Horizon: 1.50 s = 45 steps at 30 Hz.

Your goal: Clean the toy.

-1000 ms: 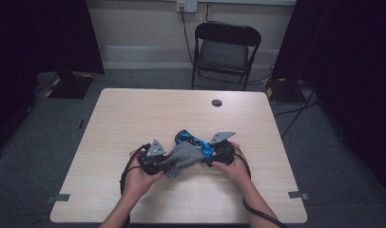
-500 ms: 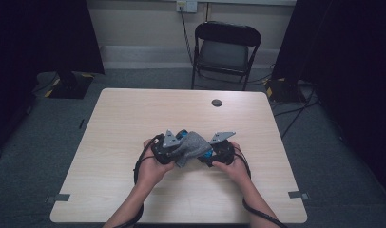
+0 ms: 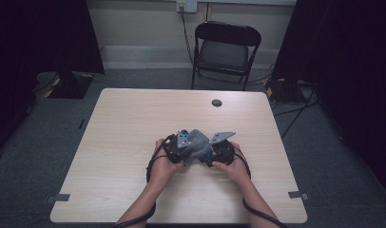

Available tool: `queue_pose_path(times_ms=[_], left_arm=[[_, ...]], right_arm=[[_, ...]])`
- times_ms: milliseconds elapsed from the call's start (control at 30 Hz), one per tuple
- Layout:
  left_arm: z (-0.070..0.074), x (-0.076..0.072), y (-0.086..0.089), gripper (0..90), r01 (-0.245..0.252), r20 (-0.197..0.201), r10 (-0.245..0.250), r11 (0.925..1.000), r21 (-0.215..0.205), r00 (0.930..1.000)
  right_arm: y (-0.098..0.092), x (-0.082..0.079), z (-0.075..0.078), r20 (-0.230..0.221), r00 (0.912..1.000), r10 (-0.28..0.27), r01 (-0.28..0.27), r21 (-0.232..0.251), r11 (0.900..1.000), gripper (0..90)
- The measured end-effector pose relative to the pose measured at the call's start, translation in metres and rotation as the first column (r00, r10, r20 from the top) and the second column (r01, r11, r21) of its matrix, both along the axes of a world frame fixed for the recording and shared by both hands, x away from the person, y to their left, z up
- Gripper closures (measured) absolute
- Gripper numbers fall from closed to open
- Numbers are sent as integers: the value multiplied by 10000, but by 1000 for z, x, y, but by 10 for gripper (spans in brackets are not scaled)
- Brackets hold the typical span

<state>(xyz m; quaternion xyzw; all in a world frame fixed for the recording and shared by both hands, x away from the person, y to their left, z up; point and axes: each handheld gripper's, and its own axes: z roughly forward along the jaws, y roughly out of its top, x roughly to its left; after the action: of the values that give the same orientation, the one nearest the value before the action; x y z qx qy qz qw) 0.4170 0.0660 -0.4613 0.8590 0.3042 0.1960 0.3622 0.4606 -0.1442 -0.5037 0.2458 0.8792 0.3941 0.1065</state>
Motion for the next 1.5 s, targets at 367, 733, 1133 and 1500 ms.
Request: queue_pose_path(times_ms=[367,733,1133,1500], left_arm=[[-7,2,2,656,-286,-372,256,9961,-837,9990],[3,10,5,742,-709,-281,712,9974,100,9971],[5,20,18,743,-1225,-458,1223,9925,-27,9914],[8,26,26,746,-1525,-320,1531,9881,202,9877]], right_arm=[[0,0,0,4,10000,0,0,-1,10000,240],[0,0,0,-17,10000,-8,8,-2,10000,240],[0,0,0,-8,10000,-2,2,0,10000,241],[0,0,0,-10,10000,-4,4,2,10000,240]])
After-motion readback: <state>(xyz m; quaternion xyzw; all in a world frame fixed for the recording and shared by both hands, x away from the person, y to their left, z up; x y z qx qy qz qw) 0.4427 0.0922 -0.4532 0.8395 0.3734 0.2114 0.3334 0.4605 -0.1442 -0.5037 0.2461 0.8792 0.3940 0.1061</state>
